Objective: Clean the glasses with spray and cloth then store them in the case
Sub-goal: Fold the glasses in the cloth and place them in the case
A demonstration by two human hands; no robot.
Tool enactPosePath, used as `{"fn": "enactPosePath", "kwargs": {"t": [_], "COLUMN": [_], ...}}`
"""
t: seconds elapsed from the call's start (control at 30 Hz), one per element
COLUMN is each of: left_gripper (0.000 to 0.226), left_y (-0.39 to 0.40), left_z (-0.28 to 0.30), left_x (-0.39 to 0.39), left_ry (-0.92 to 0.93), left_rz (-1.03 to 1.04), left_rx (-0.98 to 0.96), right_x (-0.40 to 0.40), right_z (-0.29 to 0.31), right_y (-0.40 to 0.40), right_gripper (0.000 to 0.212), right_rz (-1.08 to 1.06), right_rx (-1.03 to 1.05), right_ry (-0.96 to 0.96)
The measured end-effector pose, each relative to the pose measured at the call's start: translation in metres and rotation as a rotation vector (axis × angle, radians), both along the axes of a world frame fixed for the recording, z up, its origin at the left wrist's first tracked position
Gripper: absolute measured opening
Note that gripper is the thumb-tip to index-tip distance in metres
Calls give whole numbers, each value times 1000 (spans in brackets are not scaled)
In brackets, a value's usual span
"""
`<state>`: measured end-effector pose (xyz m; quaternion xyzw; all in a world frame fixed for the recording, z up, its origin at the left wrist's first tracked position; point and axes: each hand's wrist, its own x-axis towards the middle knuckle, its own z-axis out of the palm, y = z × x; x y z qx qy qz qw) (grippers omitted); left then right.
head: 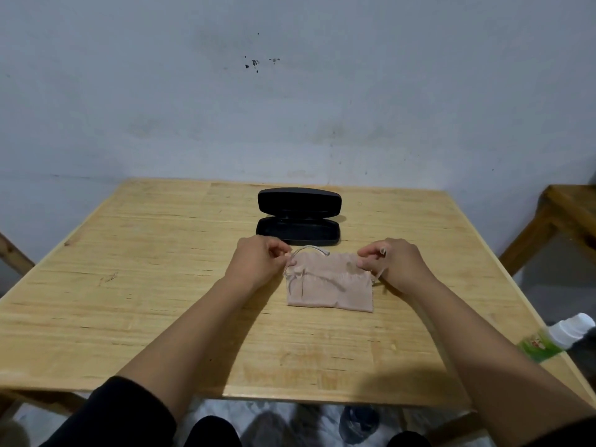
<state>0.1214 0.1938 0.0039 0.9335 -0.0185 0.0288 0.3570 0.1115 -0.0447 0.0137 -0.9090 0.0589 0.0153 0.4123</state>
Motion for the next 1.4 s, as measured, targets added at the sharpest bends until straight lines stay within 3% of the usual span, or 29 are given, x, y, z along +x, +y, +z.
{"fn": "enactPosePath", "kwargs": {"t": [0.2, 0.37, 0.43, 0.57, 0.8, 0.93, 1.03, 1.13, 1.4], "left_gripper": [6, 9, 11, 17, 40, 35, 16, 18, 13], "left_y": [-1, 8, 11, 13, 14, 18, 26, 31, 18], "left_z": [-3, 3, 4, 3, -9, -6, -6, -7, -10], "left_x": [0, -6, -10, -17, -18, -18, -22, -29, -36], "left_ry": [8, 54, 59, 67, 123, 40, -5, -13, -95], "left_rz": [-57, -181, -266, -406, -469, -391, -326, -299, -242], "left_rx": [-136, -369, -405, -425, -407, -468, -447, -417, -438], "right_x": [4, -4, -9, -13, -14, -19, -27, -40, -54], "right_z": [-5, -3, -1, -3, 3, 0, -5, -6, -4], "right_y": [-6, -18, -21, -25, -13, -15, -24, -29, -16], "right_gripper": [5, 7, 4, 12, 58, 44, 25, 23, 19], "right_rz": [81, 122, 205, 346, 344, 276, 174, 131, 141], "right_rx": [-11, 537, 636, 614, 354, 441, 559, 652, 481], "right_ry": [-25, 74, 90, 122, 188, 105, 5, -19, -119]}}
